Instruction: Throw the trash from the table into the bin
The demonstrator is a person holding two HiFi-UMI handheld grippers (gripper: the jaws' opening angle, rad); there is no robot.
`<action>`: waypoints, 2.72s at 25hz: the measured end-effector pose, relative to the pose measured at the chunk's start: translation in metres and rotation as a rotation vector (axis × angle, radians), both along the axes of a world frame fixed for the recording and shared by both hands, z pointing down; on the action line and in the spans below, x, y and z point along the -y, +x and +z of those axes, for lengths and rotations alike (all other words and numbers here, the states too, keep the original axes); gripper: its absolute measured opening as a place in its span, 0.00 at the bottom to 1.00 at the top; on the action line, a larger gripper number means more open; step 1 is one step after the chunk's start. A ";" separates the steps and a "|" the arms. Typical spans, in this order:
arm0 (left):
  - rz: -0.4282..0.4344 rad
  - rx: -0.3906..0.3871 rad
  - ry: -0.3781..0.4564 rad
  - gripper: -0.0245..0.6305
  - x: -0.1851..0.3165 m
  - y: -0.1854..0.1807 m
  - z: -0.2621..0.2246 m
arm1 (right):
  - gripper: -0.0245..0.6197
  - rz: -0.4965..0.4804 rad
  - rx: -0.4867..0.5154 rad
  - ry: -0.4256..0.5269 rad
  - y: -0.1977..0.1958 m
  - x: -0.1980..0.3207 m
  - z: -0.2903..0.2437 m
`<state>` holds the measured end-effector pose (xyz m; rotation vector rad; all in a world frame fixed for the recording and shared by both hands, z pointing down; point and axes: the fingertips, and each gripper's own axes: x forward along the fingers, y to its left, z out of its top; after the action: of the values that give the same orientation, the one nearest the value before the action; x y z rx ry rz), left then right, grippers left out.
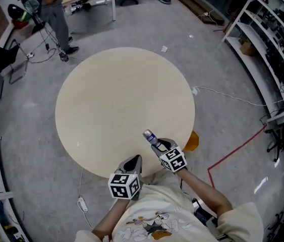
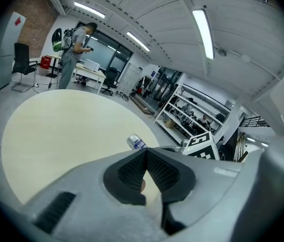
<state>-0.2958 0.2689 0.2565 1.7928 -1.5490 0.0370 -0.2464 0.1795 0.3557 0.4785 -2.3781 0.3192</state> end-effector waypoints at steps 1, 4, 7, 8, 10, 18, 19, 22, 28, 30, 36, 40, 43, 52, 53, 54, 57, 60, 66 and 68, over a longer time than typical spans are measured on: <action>0.007 0.002 0.002 0.04 0.003 0.001 -0.001 | 0.31 0.006 0.003 0.001 0.002 0.001 -0.002; 0.025 0.009 0.004 0.04 0.011 0.013 -0.003 | 0.31 0.021 0.013 0.001 0.015 0.004 -0.009; 0.032 0.011 0.002 0.04 0.023 0.023 -0.005 | 0.31 0.037 0.026 -0.007 0.027 0.009 -0.012; 0.033 0.012 0.002 0.04 0.027 0.023 -0.006 | 0.31 0.043 0.028 -0.009 0.029 0.010 -0.012; 0.040 0.011 0.005 0.04 0.035 0.027 -0.007 | 0.31 0.053 0.029 -0.011 0.036 0.012 -0.011; 0.146 0.015 -0.011 0.04 0.072 0.109 -0.009 | 0.31 0.149 0.042 -0.012 0.121 0.041 -0.019; 0.162 0.016 -0.012 0.04 0.075 0.119 -0.010 | 0.31 0.164 0.046 -0.015 0.130 0.043 -0.021; 0.198 0.020 -0.019 0.04 0.086 0.147 -0.014 | 0.31 0.202 0.060 -0.031 0.160 0.052 -0.029; 0.261 0.011 -0.039 0.04 0.108 0.194 -0.011 | 0.31 0.262 0.062 -0.015 0.209 0.072 -0.037; 0.286 0.008 -0.046 0.04 0.115 0.208 -0.010 | 0.31 0.282 0.064 -0.016 0.221 0.077 -0.038; 0.365 0.005 -0.077 0.04 0.135 0.263 -0.006 | 0.31 0.347 0.076 -0.040 0.269 0.089 -0.044; 0.384 0.004 -0.094 0.04 0.151 0.293 0.005 | 0.31 0.369 0.074 -0.056 0.301 0.098 -0.036; 0.393 0.010 -0.111 0.04 0.170 0.304 0.013 | 0.31 0.381 0.073 -0.073 0.316 0.113 -0.030; 0.363 0.050 -0.171 0.04 0.211 0.334 0.057 | 0.31 0.389 0.062 -0.101 0.356 0.152 0.020; 0.357 0.054 -0.181 0.04 0.215 0.335 0.063 | 0.31 0.387 0.057 -0.101 0.358 0.158 0.028; 0.352 0.059 -0.192 0.04 0.218 0.337 0.070 | 0.31 0.386 0.054 -0.105 0.361 0.163 0.037; 0.349 0.067 -0.228 0.04 0.227 0.347 0.089 | 0.31 0.388 0.055 -0.143 0.368 0.175 0.062; 0.358 0.064 -0.240 0.04 0.250 0.362 0.113 | 0.31 0.395 0.061 -0.170 0.375 0.197 0.086; 0.391 0.076 -0.293 0.04 0.263 0.391 0.174 | 0.31 0.356 0.011 -0.198 0.384 0.197 0.146; 0.396 0.081 -0.300 0.04 0.272 0.397 0.196 | 0.31 0.345 0.002 -0.195 0.386 0.204 0.171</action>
<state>0.1015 -0.0028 0.4523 1.8395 -1.1466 0.5102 0.1394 -0.0247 0.5263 0.7947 -2.2310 0.6998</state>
